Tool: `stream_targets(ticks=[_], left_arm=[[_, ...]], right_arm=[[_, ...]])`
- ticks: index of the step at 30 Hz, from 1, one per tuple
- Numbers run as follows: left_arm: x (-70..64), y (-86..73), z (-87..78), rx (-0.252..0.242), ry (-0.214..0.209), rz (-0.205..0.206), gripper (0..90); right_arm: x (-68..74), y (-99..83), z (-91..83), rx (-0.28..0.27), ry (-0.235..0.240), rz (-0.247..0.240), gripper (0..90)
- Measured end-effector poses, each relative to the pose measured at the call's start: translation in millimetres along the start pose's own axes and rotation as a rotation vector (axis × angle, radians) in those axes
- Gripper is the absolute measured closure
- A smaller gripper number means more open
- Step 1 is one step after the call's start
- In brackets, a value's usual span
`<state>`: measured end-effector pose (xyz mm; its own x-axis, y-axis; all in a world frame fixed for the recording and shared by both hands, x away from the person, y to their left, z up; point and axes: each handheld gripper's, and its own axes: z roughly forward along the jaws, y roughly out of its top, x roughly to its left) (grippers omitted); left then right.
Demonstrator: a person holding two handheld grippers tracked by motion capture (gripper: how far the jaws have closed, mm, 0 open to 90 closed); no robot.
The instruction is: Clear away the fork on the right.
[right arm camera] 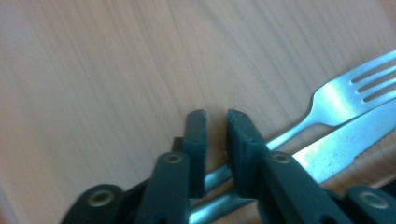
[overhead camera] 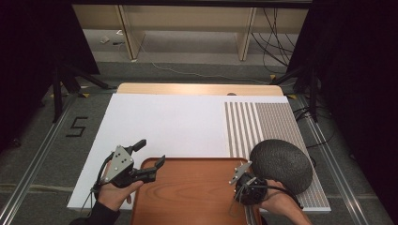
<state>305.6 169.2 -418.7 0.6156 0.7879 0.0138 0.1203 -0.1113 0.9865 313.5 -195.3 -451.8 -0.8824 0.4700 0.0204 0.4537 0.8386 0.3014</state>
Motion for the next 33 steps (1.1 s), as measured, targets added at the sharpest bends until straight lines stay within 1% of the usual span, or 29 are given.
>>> stream_targets(ticks=[2, 3, 4, 5, 6, 8, 11, 16, 23, 25, 27, 30, 33], left_arm=[[0.1, -0.2, 0.1, 0.001, 0.0, 0.0, 17.8], [0.1, -0.3, 0.1, 0.001, 0.0, 0.0, 17.8], [0.1, -0.3, 0.2, 0.002, 0.0, 0.001, 17.8], [0.0, -0.2, 0.2, 0.001, 0.0, 0.001, 17.8], [0.0, -0.2, 0.2, 0.001, -0.001, 0.001, 17.8], [0.1, -0.3, 0.2, 0.001, -0.001, 0.0, 17.8], [0.1, -0.2, 0.1, 0.001, 0.0, 0.0, 17.8], [0.3, 0.0, -0.2, 0.0, 0.001, 0.002, 17.9], [0.0, -0.1, -0.1, 0.001, 0.001, 0.002, 17.9], [0.1, -0.3, -0.1, 0.002, 0.002, 0.002, 17.9], [0.4, -0.3, -0.2, 0.002, 0.003, 0.002, 17.9], [0.2, -0.2, -0.1, 0.001, 0.002, 0.001, 18.0], [0.0, -0.2, 0.0, 0.001, 0.002, 0.002, 18.0]], right_arm=[[-1.4, 0.3, -3.5, -0.044, 0.011, 0.016, 67.4], [-2.5, 0.8, -5.1, -0.07, 0.01, 0.035, 62.6], [-3.8, 1.3, -7.0, -0.089, 0.02, 0.064, 58.4], [-4.4, 1.6, -8.7, -0.101, 0.039, 0.078, 54.1], [-3.8, 1.8, -10.2, -0.108, 0.043, 0.083, 51.1], [-2.6, 1.6, -12.3, -0.126, 0.039, 0.079, 45.3], [-3.6, 1.0, -14.5, -0.149, 0.068, 0.115, 39.7], [-7.2, -0.1, -19.0, -0.198, 0.088, 0.151, 33.9], [-10.1, -1.4, -26.6, -0.27, 0.1, 0.169, 27.8], [-11.6, -1.9, -28.6, -0.282, 0.106, 0.188, 26.2], [-13.1, -2.7, -29.1, -0.28, 0.113, 0.205, 24.8], [-13.5, -3.3, -29.7, -0.28, 0.098, 0.215, 23.1], [-14.0, -3.8, -31.4, -0.297, 0.094, 0.221, 20.8]])
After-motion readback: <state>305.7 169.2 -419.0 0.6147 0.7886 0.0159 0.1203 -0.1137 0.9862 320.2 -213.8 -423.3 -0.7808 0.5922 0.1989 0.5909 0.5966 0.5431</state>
